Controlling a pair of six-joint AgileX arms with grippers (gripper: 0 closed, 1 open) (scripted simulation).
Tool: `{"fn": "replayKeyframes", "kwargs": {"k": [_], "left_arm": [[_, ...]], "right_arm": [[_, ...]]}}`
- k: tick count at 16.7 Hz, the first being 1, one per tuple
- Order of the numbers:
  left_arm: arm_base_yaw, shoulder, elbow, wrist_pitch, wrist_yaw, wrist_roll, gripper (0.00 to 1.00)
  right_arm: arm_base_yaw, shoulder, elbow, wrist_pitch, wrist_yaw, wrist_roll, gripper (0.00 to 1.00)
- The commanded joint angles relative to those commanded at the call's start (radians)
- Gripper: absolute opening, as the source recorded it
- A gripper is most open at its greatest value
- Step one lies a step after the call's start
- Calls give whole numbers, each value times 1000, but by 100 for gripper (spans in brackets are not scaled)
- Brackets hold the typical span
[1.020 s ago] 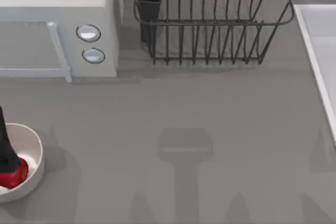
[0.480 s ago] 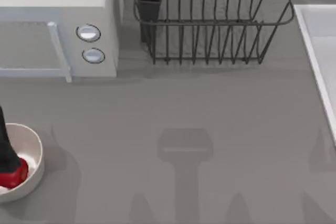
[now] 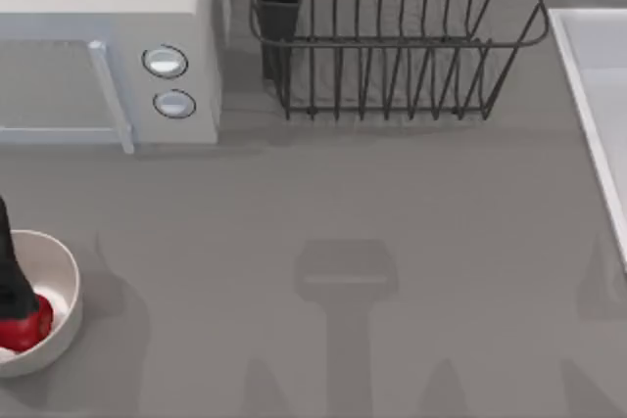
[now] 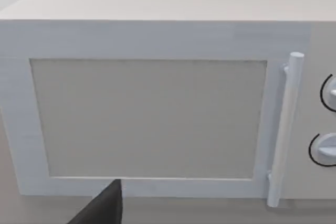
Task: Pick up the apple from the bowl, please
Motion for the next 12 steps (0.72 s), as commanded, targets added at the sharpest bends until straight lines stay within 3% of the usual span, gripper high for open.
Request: {"fn": "replayKeyframes", "kwargs": {"k": [4,12], "left_arm": [[-6,231,168,-181,0,-2,100],[-21,946,629,-679,0,-9,100]], "right_arm": [[0,0,0,0,0,0,100],[0,0,0,0,0,0,100]]}}
